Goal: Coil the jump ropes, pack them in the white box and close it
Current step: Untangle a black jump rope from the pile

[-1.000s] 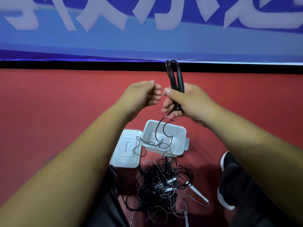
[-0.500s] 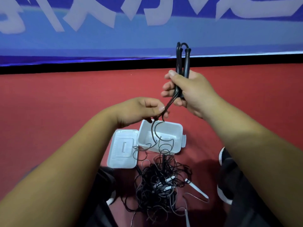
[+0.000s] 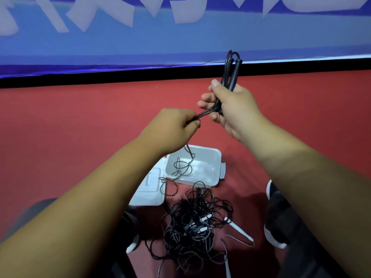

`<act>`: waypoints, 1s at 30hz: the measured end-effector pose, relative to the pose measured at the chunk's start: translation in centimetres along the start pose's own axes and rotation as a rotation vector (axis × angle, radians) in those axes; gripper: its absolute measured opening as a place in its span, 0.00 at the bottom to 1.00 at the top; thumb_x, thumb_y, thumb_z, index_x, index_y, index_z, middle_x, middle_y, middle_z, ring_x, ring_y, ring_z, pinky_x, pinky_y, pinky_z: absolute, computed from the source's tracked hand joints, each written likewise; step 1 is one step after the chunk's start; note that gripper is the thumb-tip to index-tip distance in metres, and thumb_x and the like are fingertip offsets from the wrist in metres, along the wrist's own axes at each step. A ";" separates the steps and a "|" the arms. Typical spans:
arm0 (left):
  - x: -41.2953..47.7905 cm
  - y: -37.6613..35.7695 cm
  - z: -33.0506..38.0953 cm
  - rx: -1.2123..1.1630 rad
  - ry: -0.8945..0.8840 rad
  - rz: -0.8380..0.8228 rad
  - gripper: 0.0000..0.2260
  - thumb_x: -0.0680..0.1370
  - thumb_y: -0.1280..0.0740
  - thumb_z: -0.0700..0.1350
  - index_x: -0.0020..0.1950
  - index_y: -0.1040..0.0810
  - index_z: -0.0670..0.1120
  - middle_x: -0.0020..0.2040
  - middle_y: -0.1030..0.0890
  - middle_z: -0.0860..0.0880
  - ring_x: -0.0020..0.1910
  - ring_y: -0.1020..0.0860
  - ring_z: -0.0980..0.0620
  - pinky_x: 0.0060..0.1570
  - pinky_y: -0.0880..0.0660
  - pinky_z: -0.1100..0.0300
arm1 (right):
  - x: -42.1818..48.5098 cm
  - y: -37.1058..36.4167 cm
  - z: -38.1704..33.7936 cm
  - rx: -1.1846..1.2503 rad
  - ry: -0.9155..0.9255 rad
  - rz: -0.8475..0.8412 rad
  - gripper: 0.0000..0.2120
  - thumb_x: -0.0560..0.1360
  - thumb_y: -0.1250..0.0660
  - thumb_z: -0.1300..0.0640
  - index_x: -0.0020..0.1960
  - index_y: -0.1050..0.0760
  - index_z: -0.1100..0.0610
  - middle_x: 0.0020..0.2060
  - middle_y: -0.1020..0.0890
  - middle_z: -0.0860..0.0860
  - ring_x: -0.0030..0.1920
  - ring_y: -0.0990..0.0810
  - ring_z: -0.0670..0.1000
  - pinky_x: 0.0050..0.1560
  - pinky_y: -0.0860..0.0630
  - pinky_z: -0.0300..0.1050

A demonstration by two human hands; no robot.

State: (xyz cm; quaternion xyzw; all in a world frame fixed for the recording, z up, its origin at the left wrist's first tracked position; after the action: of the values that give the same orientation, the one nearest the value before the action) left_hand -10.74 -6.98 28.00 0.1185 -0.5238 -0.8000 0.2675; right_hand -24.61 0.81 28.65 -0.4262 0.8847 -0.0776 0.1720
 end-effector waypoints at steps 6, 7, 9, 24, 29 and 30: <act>-0.9 0.0 0.7 -0.542 0.051 -0.222 0.08 0.85 0.35 0.49 0.56 0.18 0.46 0.41 0.14 0.49 0.42 0.15 0.49 0.52 0.20 0.53 | 0.2 0.3 0.0 0.092 -0.034 -0.012 0.09 0.86 0.33 0.52 0.58 0.25 0.58 0.38 0.15 0.52 0.43 0.12 0.52 0.24 0.32 0.38; -1.0 0.3 0.8 -0.558 0.036 -0.220 0.09 0.86 0.35 0.49 0.56 0.18 0.47 0.37 0.16 0.48 0.38 0.17 0.49 0.48 0.21 0.53 | 0.1 0.3 0.0 0.096 -0.042 -0.024 0.09 0.85 0.33 0.52 0.58 0.25 0.58 0.38 0.15 0.52 0.43 0.12 0.52 0.24 0.33 0.38; -1.1 0.8 0.7 -0.574 0.030 -0.192 0.10 0.86 0.36 0.51 0.56 0.17 0.49 0.33 0.22 0.48 0.34 0.23 0.49 0.44 0.21 0.50 | 0.0 0.2 -0.2 0.114 -0.052 -0.052 0.10 0.85 0.32 0.51 0.57 0.24 0.58 0.38 0.15 0.52 0.43 0.13 0.51 0.24 0.34 0.37; -1.7 2.3 1.3 -0.417 0.030 -0.059 0.11 0.85 0.36 0.54 0.53 0.15 0.53 0.34 0.20 0.50 0.33 0.22 0.52 0.39 0.22 0.56 | -1.0 0.3 -0.5 0.213 -0.127 -0.136 0.20 0.80 0.31 0.39 0.52 0.24 0.57 0.37 0.18 0.51 0.40 0.15 0.49 0.24 0.34 0.35; -1.9 2.9 2.1 0.000 -0.027 0.105 0.12 0.83 0.39 0.56 0.47 0.22 0.51 0.33 0.22 0.51 0.35 0.23 0.47 0.34 0.25 0.51 | -1.0 0.7 -0.6 0.212 -0.124 -0.123 0.04 0.81 0.29 0.59 0.53 0.24 0.57 0.37 0.17 0.52 0.42 0.14 0.50 0.25 0.34 0.35; -1.9 3.1 2.3 0.099 -0.013 0.142 0.11 0.83 0.40 0.56 0.49 0.22 0.53 0.35 0.22 0.51 0.37 0.23 0.47 0.34 0.27 0.53 | -1.0 0.6 -0.6 0.215 -0.122 -0.124 0.02 0.82 0.31 0.62 0.53 0.24 0.58 0.37 0.17 0.52 0.43 0.14 0.51 0.25 0.33 0.35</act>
State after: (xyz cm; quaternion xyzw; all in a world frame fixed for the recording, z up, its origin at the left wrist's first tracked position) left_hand -9.27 -5.13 31.59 0.0889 -0.5716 -0.7529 0.3137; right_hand -24.72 1.98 29.23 -0.4631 0.8311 -0.1565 0.2651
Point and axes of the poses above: each hand's wrist, its own x-axis towards the middle knuckle, its own y-axis out of the back of the hand, z = x × y, the point moved 5 cm from there along x, towards the middle knuckle
